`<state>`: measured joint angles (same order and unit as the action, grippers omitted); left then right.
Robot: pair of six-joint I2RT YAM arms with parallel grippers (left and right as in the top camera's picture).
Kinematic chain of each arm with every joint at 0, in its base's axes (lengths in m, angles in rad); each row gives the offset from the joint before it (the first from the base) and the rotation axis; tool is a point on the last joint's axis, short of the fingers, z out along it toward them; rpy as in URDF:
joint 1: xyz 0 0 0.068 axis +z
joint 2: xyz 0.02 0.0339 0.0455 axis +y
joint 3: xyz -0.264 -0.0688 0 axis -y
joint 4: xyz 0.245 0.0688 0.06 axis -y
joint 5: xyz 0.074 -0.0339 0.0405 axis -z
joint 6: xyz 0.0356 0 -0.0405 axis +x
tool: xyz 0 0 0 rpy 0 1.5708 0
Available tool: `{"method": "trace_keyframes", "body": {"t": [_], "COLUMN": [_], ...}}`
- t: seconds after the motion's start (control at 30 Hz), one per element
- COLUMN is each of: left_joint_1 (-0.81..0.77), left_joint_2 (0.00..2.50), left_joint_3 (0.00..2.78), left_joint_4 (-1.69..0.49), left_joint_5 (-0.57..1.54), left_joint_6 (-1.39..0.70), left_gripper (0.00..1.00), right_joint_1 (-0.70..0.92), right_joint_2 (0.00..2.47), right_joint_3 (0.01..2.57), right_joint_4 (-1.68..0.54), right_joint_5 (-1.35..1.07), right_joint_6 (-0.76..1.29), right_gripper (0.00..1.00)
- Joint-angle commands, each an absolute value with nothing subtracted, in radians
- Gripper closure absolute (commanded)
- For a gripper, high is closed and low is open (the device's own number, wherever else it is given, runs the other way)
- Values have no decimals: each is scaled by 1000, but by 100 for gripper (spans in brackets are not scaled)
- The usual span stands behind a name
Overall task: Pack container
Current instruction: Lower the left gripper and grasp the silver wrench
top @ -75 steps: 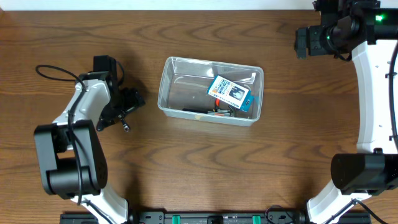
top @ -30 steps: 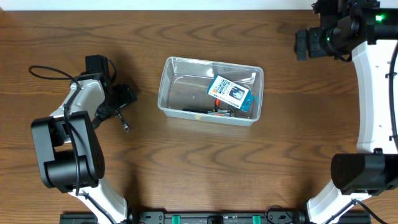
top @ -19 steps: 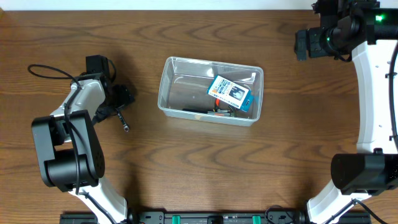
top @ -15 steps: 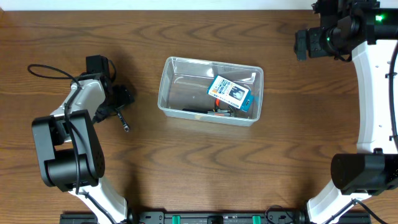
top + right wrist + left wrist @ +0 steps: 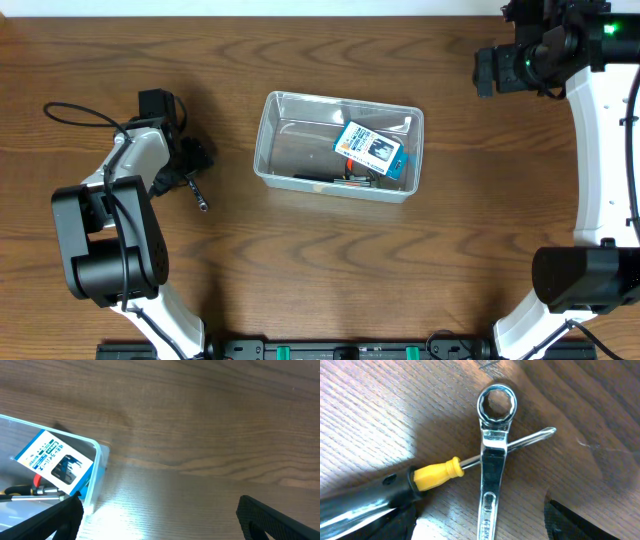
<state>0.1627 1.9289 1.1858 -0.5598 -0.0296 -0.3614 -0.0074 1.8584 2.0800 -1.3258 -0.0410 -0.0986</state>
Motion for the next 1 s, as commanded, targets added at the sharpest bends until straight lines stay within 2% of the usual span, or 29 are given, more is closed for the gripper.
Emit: {"method": "trace_keyframes", "body": {"t": [0.0,0.17,0.43,0.7,0.87,0.97], "left_joint_1": [166,166,166,166,166,166], "left_joint_2": [1957,1958,1958,1958,1958,1958], "left_joint_3": [1179,1179,1179,1179,1179,1179], "left_joint_4": [-562,-562,-563,-562,-563,-562], "left_joint_5": [-50,-52,-51,-51,-51,-51], "left_joint_6": [-352,-353,-353,-353,-353,-353], "left_gripper": [19,19,36,44,53,66], "right_joint_1": [-10,-10,-10,-10,-10,-10], "right_joint_2": [1871,1871,1871,1871,1871,1871], "right_joint_3": [2079,2079,2079,2079,2079,2079], "right_joint_4": [-1328,-1328,-1329,-1328,-1328,-1328], "right_joint_5": [-41,-41,-41,-41,-41,-41], "right_joint_6": [-113,-113,-113,-113,-113,-113], "right_gripper": [1,1,1,1,1,1]}}
